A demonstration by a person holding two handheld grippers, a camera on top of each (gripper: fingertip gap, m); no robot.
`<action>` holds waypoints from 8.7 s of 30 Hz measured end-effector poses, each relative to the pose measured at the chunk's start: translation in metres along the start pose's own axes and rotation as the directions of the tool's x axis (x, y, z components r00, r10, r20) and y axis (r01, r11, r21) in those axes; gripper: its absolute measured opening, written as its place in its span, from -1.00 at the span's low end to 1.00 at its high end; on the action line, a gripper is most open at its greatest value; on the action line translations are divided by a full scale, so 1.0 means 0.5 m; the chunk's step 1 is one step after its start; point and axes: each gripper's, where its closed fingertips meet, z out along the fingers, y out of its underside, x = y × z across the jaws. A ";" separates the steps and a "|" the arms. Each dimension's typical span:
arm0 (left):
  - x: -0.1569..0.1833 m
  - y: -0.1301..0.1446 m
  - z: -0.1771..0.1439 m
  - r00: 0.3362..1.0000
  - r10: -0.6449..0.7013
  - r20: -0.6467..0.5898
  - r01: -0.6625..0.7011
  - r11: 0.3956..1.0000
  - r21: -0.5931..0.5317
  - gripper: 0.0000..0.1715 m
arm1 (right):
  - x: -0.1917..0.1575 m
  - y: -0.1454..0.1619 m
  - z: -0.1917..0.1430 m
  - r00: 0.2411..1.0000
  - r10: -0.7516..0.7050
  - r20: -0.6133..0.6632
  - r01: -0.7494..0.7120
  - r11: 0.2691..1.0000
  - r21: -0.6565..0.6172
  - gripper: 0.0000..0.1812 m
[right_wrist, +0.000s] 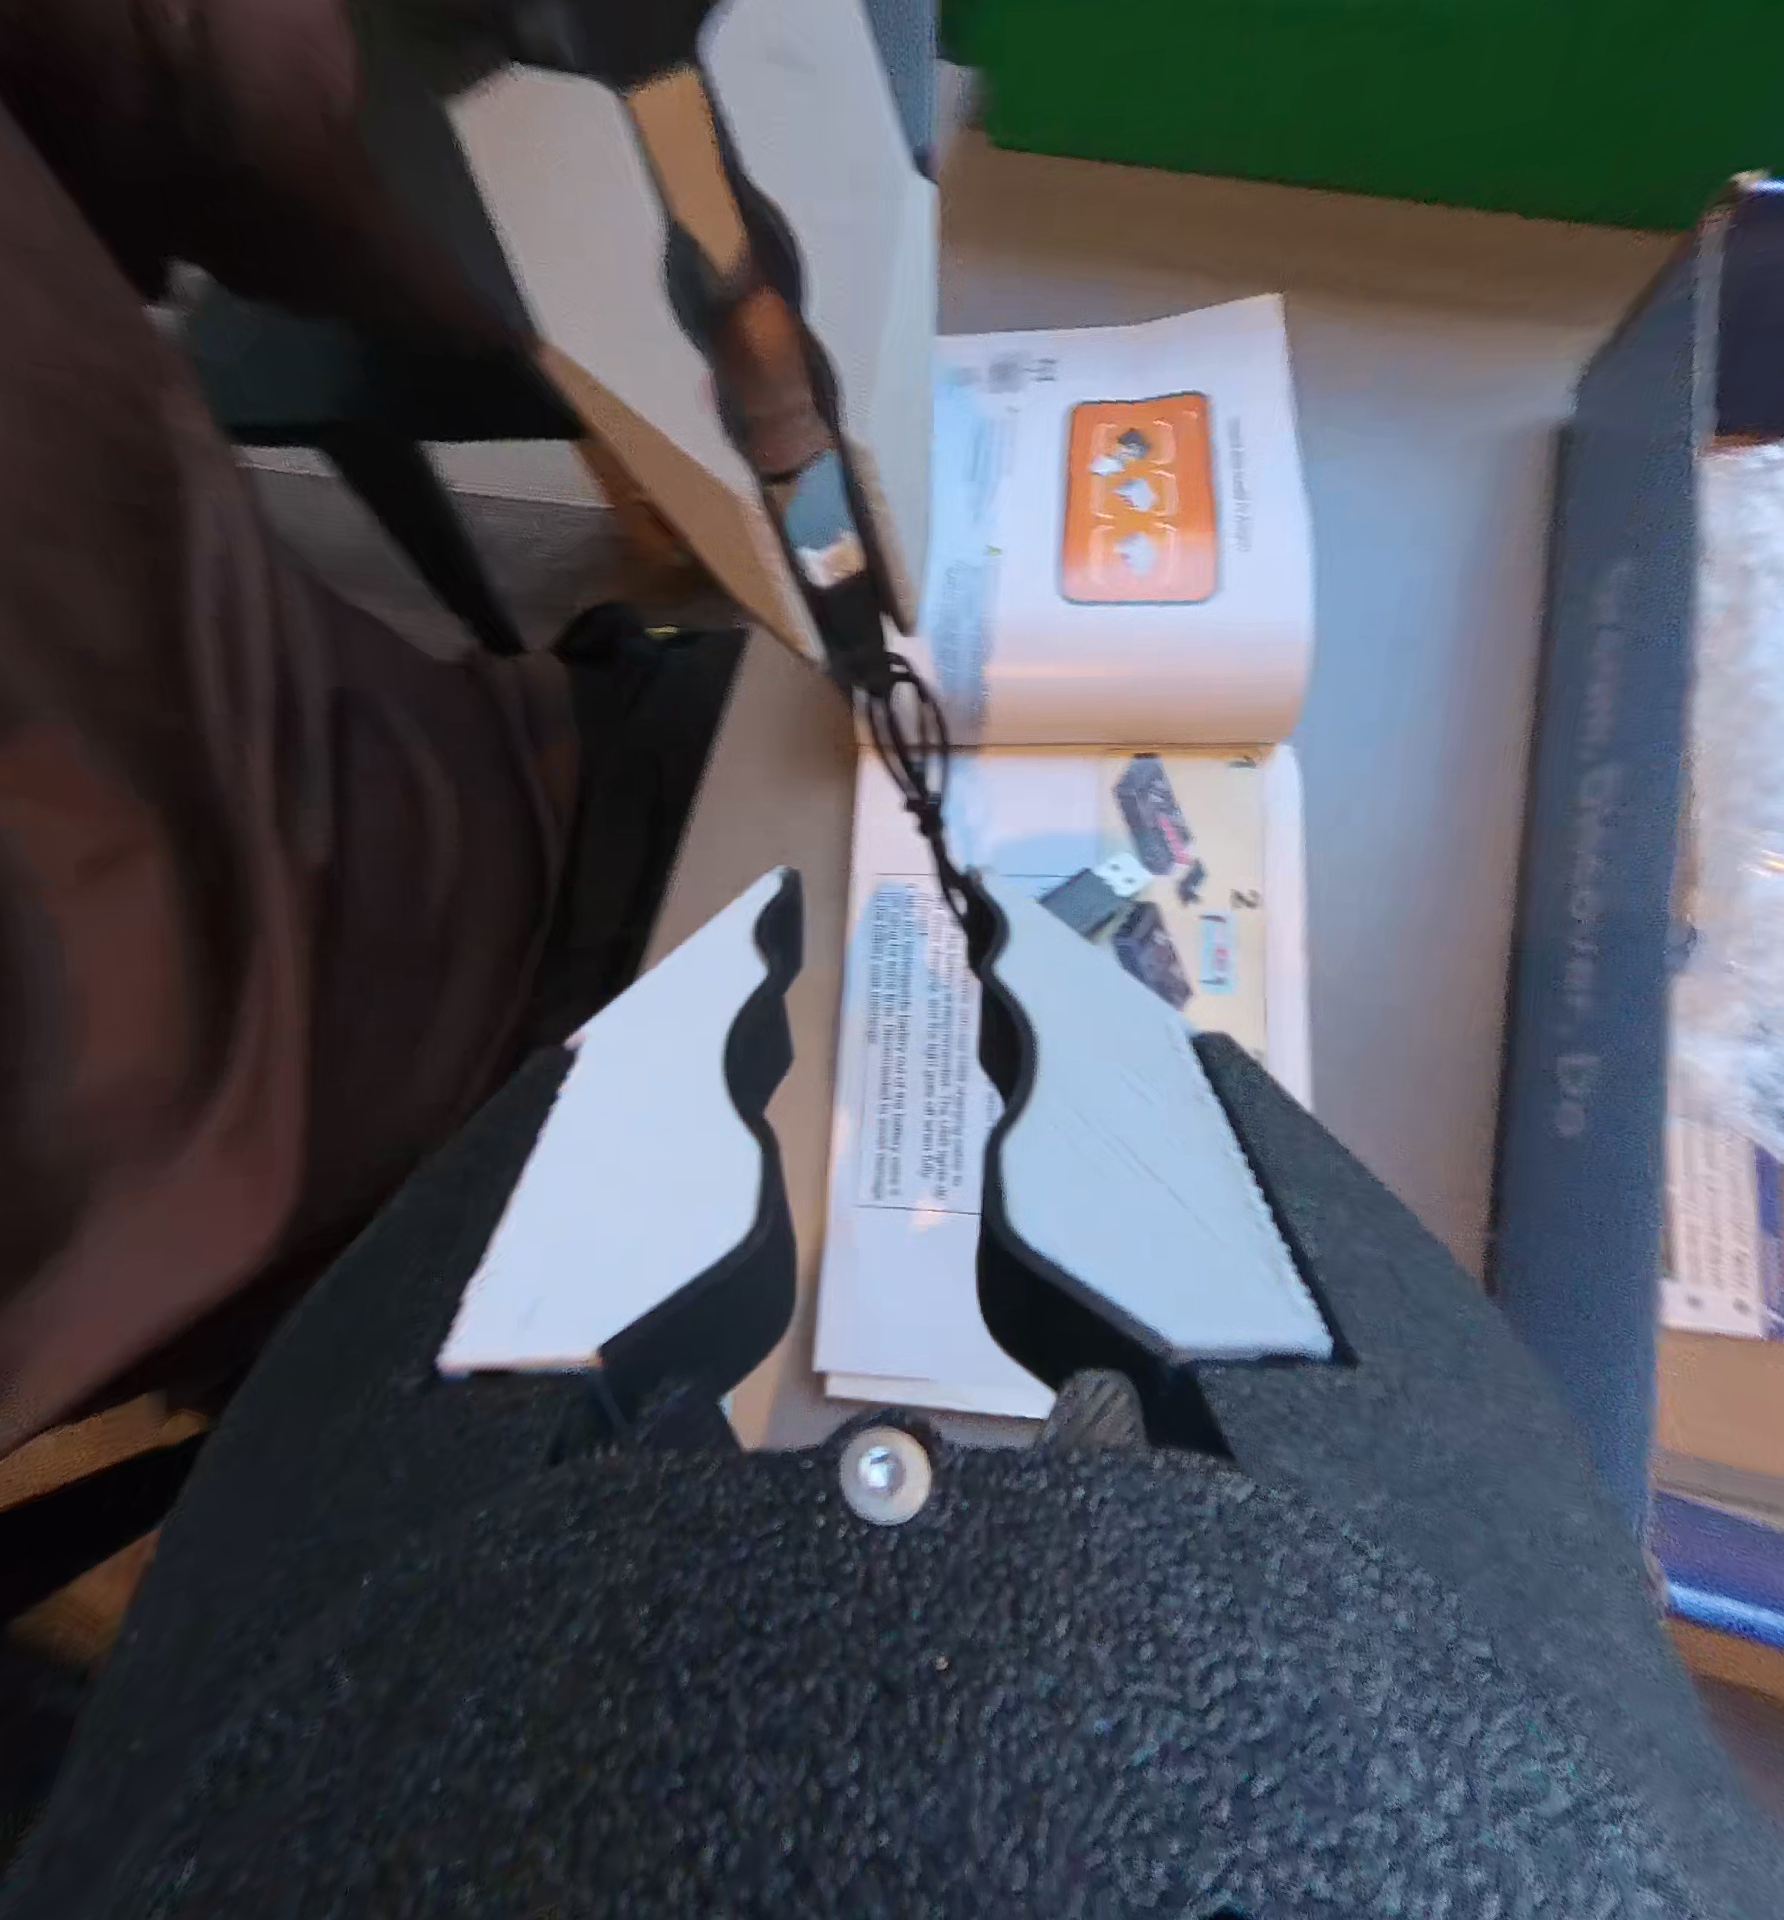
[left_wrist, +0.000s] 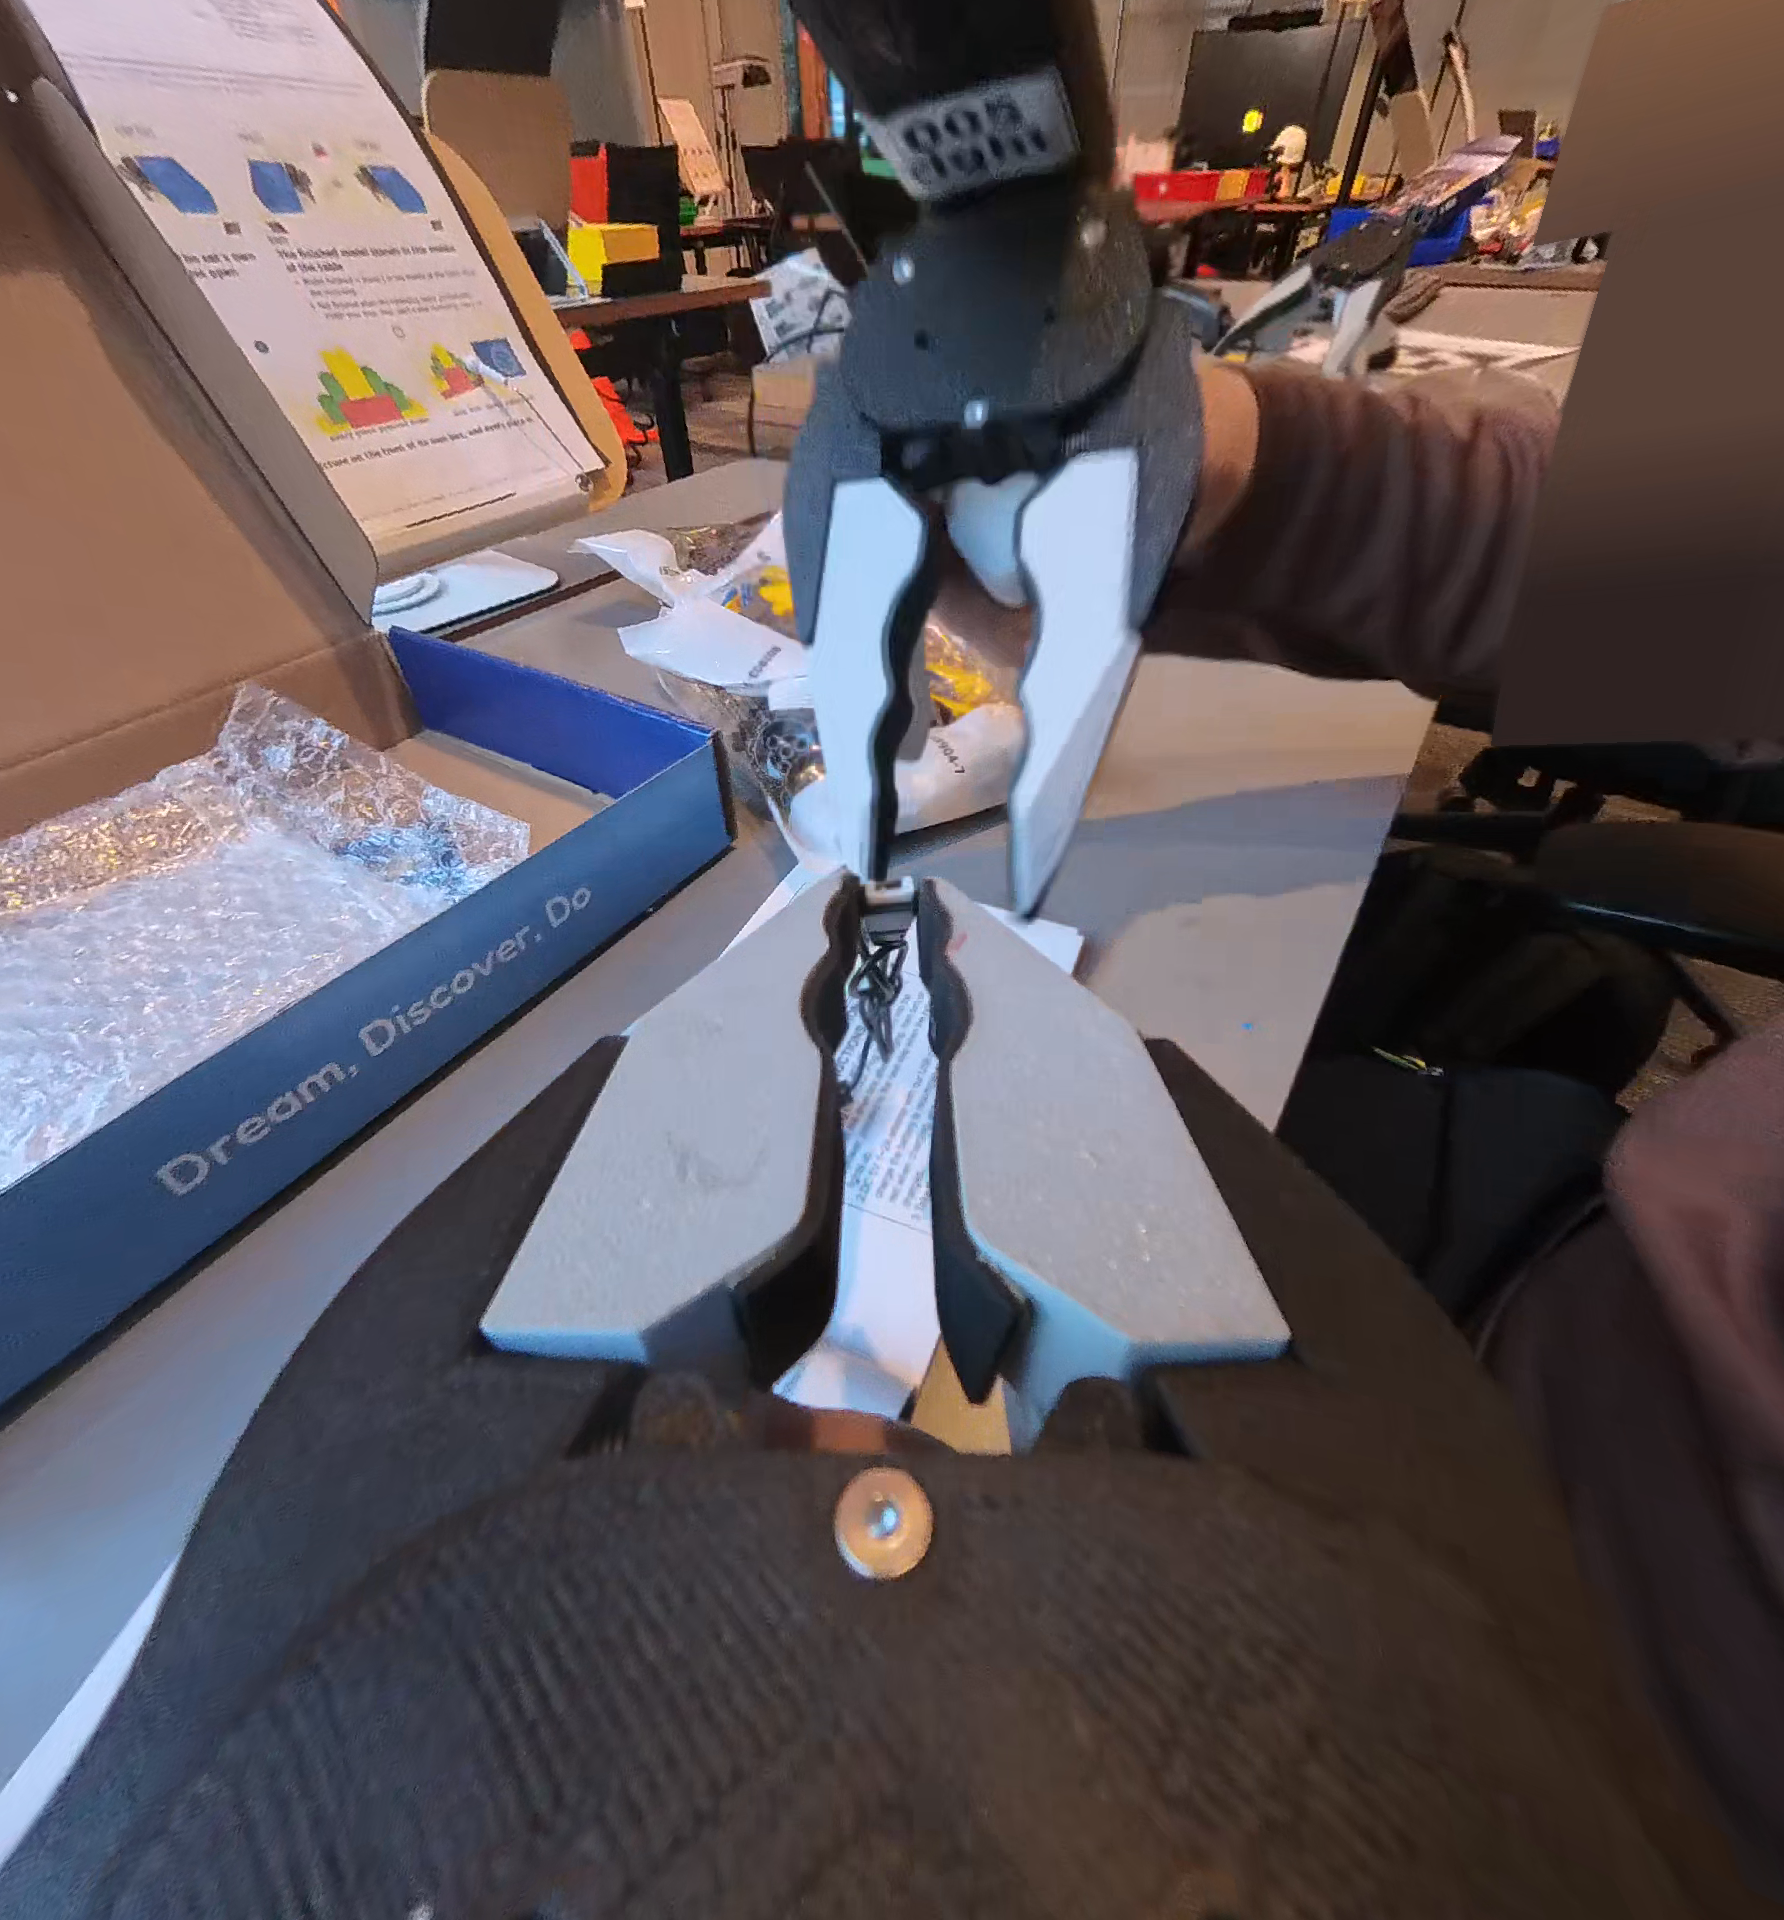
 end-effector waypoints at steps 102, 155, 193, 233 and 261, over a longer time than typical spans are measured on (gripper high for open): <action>-0.531 0.236 0.138 0.974 -0.040 0.222 0.218 0.427 -0.878 -0.04 | 0.179 0.517 -0.502 -0.002 0.604 -0.797 -0.151 0.787 0.597 -0.59; -0.437 0.203 0.404 0.817 0.102 -0.568 -0.570 0.295 -0.767 -0.35 | 0.172 0.506 -0.494 0.083 0.672 -0.736 -0.138 0.739 0.659 -0.61; -0.454 0.193 0.335 0.964 0.256 -0.072 -0.149 0.299 -0.942 -0.13 | 0.167 0.502 -0.499 0.080 0.675 -0.733 -0.115 0.737 0.666 -0.61; -0.549 -0.158 0.326 0.895 0.350 0.277 -0.131 0.800 -0.586 -1.00 | 0.161 0.492 -0.495 0.128 0.705 -0.697 -0.103 0.709 0.698 -0.62; -0.440 0.200 0.280 0.958 0.283 -0.038 -0.125 0.297 -0.947 -0.29 | 0.162 0.490 -0.492 0.134 0.698 -0.704 -0.103 0.716 0.690 -0.60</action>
